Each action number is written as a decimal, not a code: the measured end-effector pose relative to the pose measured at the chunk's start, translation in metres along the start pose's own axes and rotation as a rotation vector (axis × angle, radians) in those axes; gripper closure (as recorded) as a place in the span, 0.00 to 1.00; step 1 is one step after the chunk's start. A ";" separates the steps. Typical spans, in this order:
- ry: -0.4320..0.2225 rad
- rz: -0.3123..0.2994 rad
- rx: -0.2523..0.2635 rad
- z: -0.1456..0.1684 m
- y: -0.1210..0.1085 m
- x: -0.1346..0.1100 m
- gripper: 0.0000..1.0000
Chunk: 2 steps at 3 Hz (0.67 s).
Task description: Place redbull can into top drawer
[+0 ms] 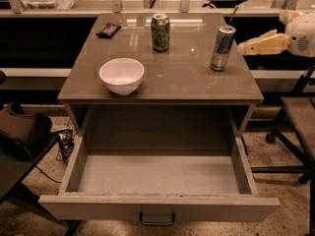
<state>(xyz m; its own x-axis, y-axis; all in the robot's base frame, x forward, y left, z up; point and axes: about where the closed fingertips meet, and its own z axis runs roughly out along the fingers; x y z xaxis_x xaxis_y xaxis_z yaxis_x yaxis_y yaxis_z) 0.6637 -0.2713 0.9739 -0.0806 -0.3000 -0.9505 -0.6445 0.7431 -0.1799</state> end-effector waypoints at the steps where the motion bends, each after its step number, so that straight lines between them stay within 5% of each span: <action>1: -0.073 0.046 0.012 0.023 -0.017 0.010 0.00; 2: -0.127 0.096 0.018 0.039 -0.023 0.022 0.00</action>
Offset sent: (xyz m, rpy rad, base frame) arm 0.0598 -0.0019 -0.0486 0.2673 -0.0583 -0.0401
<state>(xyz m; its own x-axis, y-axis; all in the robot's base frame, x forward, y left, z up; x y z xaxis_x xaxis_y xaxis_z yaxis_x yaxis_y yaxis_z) 0.7065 -0.2715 0.9474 -0.0433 -0.1494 -0.9878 -0.6243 0.7760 -0.0900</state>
